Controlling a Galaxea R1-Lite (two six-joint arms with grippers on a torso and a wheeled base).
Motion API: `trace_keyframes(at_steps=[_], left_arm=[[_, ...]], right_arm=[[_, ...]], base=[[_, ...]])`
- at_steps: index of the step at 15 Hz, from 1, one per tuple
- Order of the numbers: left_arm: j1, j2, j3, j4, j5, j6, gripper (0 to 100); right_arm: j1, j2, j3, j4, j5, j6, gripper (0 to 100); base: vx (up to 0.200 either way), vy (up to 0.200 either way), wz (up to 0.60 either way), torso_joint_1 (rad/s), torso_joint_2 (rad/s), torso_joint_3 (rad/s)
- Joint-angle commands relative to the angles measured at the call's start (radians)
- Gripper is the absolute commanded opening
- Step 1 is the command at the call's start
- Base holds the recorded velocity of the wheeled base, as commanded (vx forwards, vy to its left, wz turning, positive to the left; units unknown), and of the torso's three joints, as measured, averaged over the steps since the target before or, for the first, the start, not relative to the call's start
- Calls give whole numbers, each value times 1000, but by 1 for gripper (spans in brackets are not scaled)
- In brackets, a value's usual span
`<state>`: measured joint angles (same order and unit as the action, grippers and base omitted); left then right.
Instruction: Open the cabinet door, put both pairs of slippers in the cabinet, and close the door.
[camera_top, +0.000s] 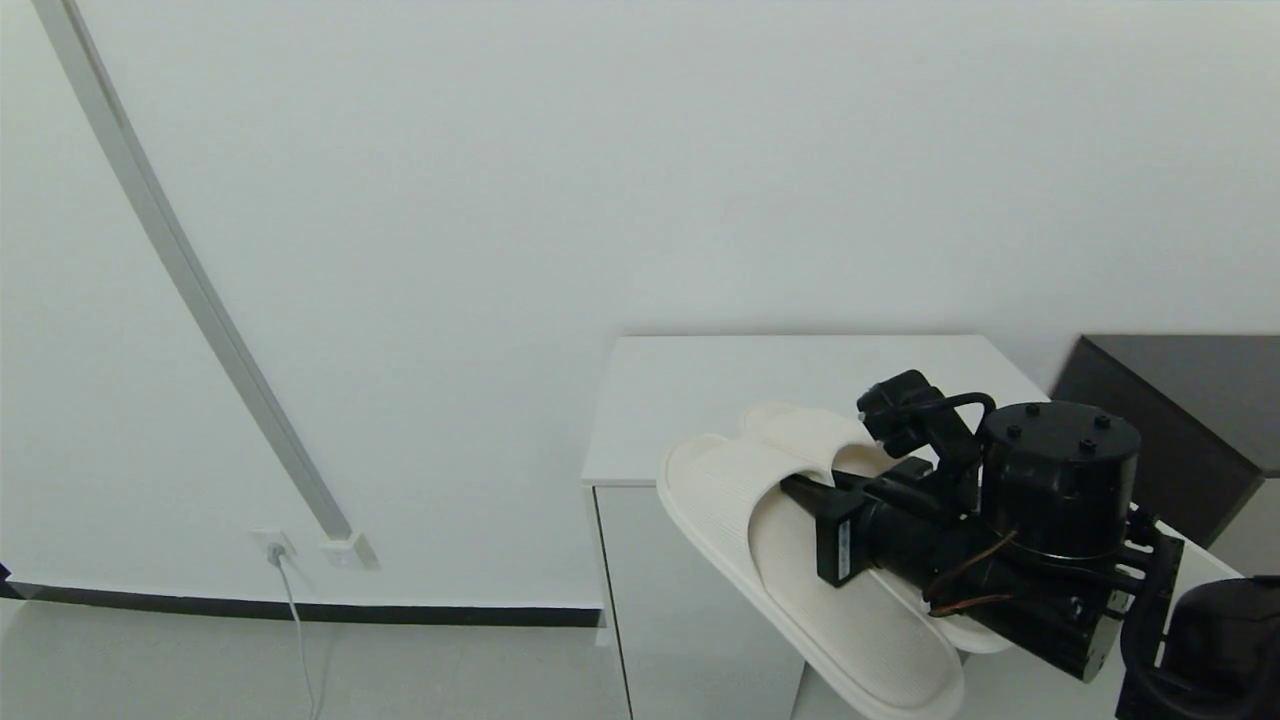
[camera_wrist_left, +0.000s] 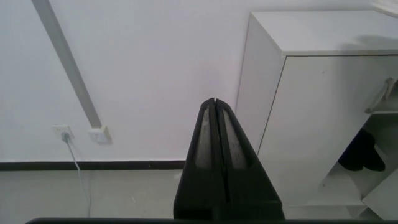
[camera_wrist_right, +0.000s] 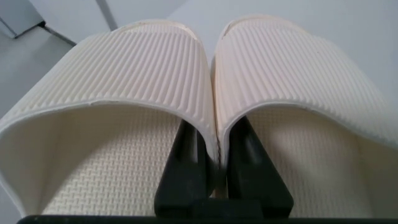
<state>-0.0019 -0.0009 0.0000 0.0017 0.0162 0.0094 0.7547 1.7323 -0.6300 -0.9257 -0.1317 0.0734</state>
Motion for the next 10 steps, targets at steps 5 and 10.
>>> trace_keyframes(at_steps=[5,10], left_arm=[[0,1,0,0,2,0,0],[0,1,0,0,2,0,0]], right_arm=[[8,3,12,-2,-2,-1,0],[11,-2,23,-2,-5,-3,0]], base=[[-120,0,0,-1,1,0],[0,0,0,0,0,0]])
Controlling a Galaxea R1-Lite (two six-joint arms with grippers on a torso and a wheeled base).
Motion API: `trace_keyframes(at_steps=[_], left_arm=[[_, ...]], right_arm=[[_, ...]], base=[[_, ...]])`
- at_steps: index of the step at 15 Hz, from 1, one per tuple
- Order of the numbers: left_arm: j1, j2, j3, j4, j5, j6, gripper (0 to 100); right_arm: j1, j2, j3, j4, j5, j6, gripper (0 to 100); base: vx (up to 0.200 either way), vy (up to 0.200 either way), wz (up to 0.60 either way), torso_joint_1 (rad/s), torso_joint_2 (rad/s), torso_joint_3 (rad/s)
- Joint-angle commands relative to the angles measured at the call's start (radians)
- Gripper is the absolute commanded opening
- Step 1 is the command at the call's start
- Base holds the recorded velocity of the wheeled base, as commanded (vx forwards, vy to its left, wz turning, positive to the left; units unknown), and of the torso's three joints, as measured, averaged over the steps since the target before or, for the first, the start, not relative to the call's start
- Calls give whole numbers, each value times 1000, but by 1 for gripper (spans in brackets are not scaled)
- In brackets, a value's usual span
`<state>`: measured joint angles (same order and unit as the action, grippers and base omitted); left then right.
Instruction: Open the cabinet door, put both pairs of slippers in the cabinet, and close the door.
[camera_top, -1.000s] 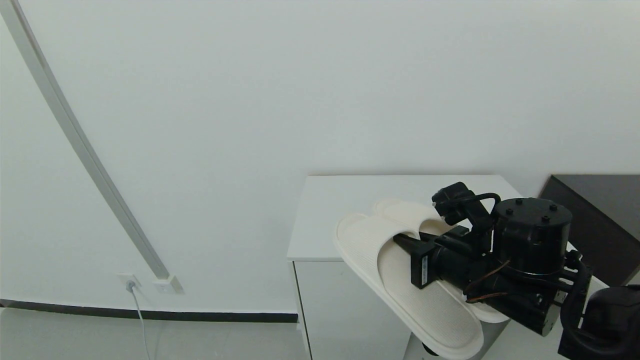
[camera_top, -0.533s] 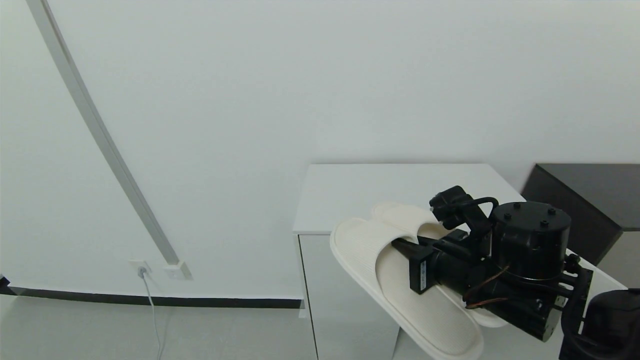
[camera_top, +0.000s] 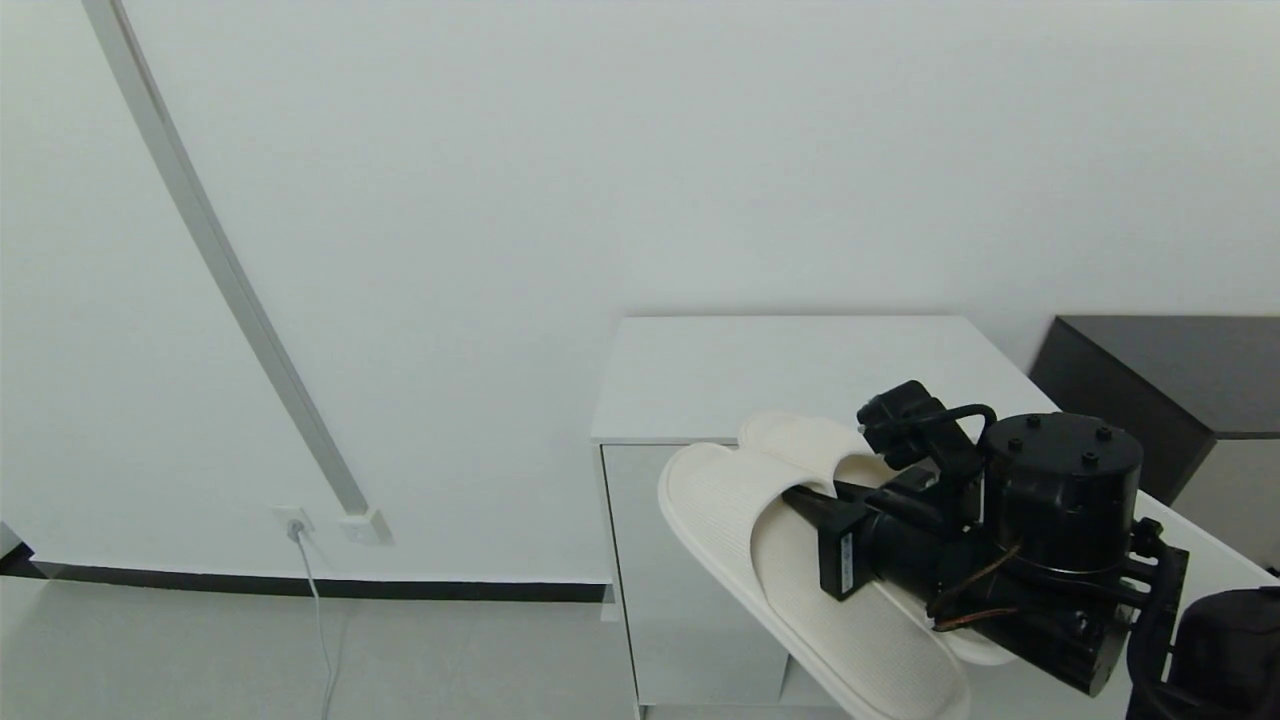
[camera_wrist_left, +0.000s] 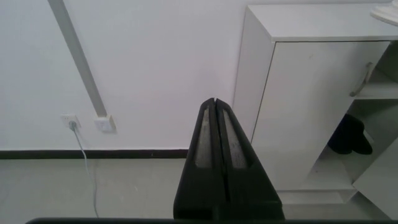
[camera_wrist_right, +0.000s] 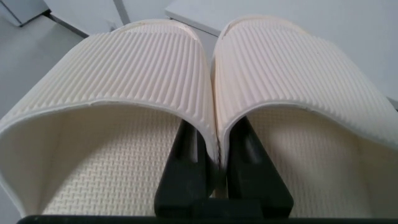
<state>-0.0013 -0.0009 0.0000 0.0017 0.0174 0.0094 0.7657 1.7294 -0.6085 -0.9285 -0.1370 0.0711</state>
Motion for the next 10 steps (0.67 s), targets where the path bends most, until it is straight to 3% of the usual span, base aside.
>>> trace_keyframes(at_steps=[1,8,10], left_arm=[[0,1,0,0,1,0,0],[0,1,0,0,6,0,0],[0,1,0,0,6,0,0]], right_arm=[[1,1,1,0,0,-1,0],[4,1,3,0,0,-1,0],[7,1,3,0,0,-1,0]], base=[[0,0,0,0,0,0],[0,0,0,0,0,0],[0,-200,0,2,-2,2]])
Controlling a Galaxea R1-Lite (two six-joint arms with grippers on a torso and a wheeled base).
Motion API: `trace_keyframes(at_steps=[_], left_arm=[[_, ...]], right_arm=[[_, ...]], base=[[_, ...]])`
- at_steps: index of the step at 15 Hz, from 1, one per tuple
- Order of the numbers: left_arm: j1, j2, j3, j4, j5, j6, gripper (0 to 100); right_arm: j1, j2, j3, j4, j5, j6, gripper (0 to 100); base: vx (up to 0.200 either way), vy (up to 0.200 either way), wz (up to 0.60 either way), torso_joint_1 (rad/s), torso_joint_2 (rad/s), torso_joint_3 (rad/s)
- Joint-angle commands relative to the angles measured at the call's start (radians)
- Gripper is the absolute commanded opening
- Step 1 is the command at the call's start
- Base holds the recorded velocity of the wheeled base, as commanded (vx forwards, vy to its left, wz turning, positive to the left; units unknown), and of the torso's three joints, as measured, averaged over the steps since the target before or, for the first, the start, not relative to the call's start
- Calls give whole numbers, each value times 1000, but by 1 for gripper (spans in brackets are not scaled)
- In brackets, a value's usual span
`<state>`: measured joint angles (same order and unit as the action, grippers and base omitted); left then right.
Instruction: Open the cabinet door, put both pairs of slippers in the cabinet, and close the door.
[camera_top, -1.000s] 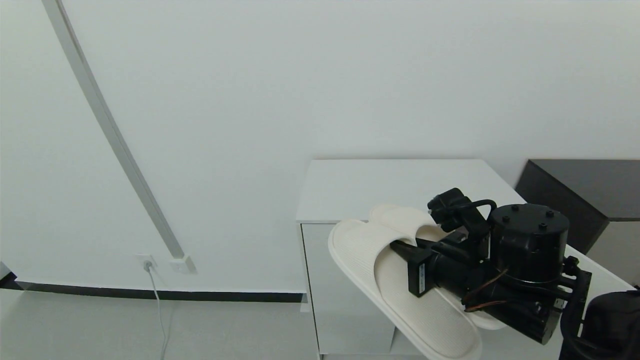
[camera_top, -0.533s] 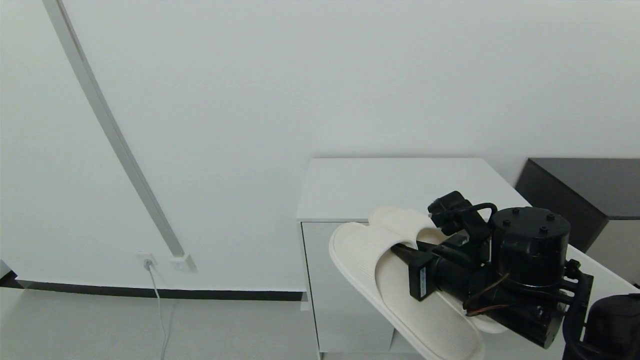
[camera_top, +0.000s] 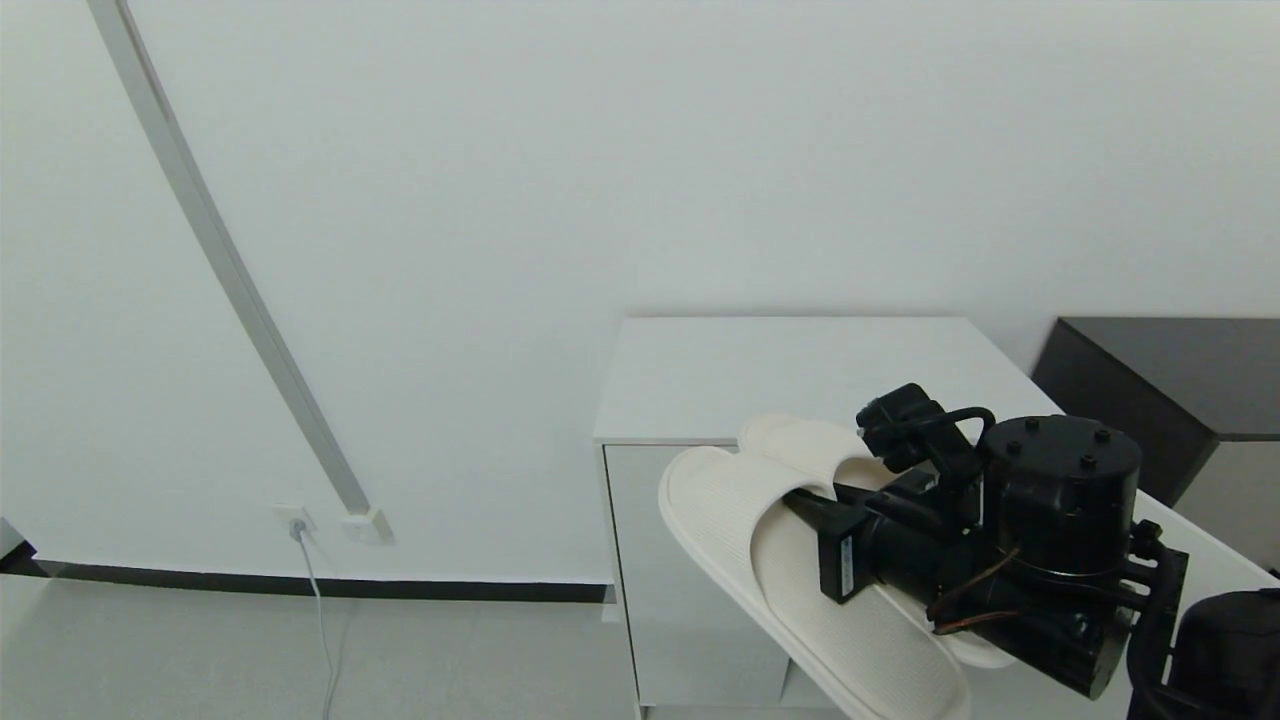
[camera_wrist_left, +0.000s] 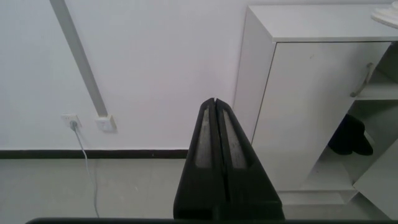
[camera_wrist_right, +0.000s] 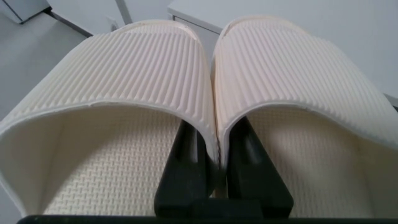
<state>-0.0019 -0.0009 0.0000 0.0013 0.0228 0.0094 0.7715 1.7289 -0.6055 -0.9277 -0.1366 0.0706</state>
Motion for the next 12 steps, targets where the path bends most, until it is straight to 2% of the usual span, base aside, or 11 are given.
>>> trace_keyframes(at_steps=[1,12], left_arm=[[0,1,0,0,0,0,0],[0,1,0,0,0,0,0]], right_arm=[[5,3,0,0,0,0,0],[6,1,6,-2,0,0,0]], base=[[0,-200,0,-7,-7,2],[0,-200,0,3,1,3]])
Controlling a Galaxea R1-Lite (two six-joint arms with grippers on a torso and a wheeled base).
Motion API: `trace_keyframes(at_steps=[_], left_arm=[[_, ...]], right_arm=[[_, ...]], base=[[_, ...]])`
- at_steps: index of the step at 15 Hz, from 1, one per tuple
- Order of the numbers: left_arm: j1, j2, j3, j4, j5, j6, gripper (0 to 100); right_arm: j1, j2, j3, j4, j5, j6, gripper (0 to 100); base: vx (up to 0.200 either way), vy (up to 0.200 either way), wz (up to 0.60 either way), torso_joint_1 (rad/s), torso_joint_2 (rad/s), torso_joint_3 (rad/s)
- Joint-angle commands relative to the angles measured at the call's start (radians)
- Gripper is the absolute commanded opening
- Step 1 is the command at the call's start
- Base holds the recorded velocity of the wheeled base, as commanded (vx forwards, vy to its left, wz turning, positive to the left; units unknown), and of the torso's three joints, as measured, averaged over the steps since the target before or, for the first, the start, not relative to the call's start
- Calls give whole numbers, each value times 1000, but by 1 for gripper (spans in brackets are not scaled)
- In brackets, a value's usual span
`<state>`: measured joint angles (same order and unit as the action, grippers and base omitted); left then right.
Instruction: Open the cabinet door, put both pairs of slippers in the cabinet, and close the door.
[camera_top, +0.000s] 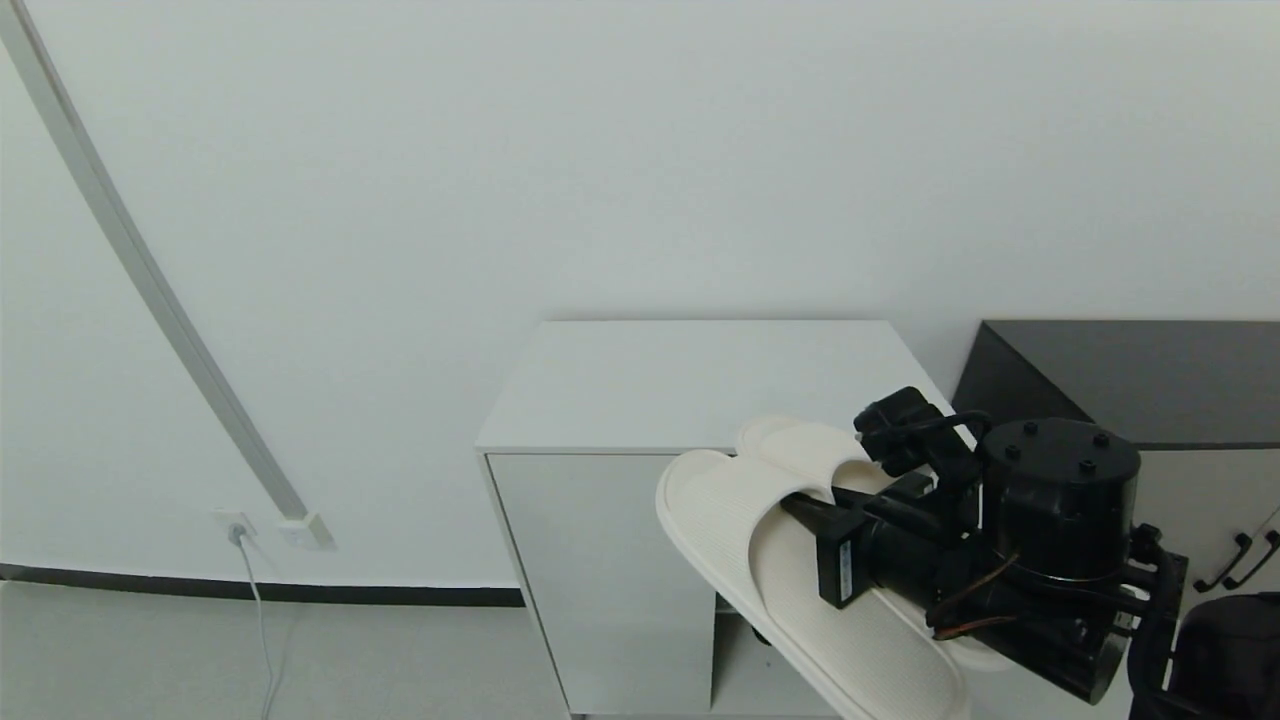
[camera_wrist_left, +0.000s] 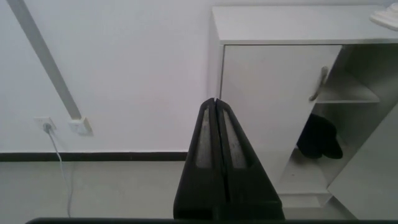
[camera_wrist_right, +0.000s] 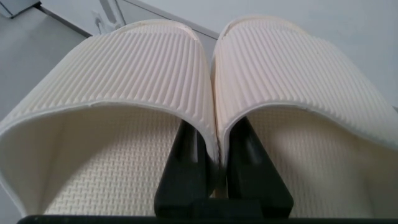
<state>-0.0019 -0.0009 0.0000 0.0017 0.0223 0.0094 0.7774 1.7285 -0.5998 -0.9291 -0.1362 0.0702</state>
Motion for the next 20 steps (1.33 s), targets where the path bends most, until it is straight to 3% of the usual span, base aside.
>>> trace_keyframes(at_steps=[1,4,20], left_arm=[[0,1,0,0,-1,0,0],[0,1,0,0,-1,0,0],[0,1,0,0,-1,-2,0]], right_arm=[[0,2,0,0,0,0,0],[0,2,2,-2,0,0,0],[-1,5,8,-7,1,-1,0]], base=[[0,-200,0,-2,7,2],[0,-200,0,1,6,-1],[0,0,0,0,0,0]])
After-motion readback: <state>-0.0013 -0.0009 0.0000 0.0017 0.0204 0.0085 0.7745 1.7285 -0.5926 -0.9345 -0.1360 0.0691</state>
